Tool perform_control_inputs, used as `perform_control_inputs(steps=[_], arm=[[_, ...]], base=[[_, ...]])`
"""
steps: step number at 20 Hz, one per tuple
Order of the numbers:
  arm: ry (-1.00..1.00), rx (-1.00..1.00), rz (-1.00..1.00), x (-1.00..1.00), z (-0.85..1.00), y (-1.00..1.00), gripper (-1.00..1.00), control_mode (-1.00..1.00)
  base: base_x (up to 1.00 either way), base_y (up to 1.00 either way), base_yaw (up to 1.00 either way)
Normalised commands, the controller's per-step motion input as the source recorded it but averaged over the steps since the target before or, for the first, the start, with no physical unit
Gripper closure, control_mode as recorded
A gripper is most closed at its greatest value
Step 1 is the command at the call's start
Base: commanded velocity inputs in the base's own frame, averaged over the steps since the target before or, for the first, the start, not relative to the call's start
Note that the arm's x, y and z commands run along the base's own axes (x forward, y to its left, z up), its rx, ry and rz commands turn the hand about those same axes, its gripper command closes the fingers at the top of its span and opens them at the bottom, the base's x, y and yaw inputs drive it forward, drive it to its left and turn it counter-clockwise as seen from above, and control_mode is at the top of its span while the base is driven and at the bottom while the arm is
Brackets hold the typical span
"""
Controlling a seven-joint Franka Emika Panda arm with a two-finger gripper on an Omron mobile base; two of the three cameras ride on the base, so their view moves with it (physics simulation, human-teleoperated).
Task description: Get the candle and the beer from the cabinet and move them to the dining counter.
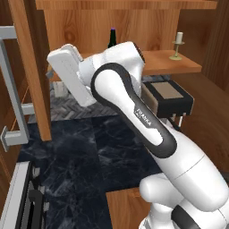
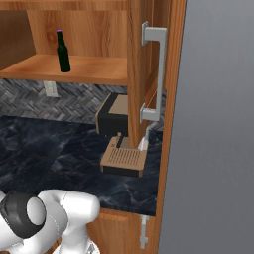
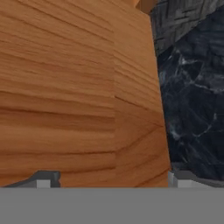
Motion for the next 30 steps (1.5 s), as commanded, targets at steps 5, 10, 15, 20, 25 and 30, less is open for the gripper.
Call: perform_control_inputs(steps=[5, 10, 15, 20, 25, 30], arm=[[0.00, 0.00, -0.11, 0.02, 0.00, -0.50, -1.00, -1.00], [-0.07, 0.00, -0.03, -0.02, 0.05, -0.54, -1.00, -1.00], [-0.20, -0.01, -0.04, -0.05, 0.08, -0.57, -1.00, -1.00], [-0.30, -0.07, -0.06, -0.07, 0.08, -0.60, -1.00, -1.00], [-0.21, -0.07, -0.08, -0.02, 0.11, -0.55, -1.00, -1.00], [-0.09, -0.08, -0.15, 0.00, 0.12, -0.50, -1.00, -1.00]], base=[[0.00, 0.00, 0.00], [0.00, 0.00, 0.00], [0.00, 0.00, 0.00], [0.00, 0.00, 0.00], [0.00, 0.00, 0.00], [0.00, 0.00, 0.00]])
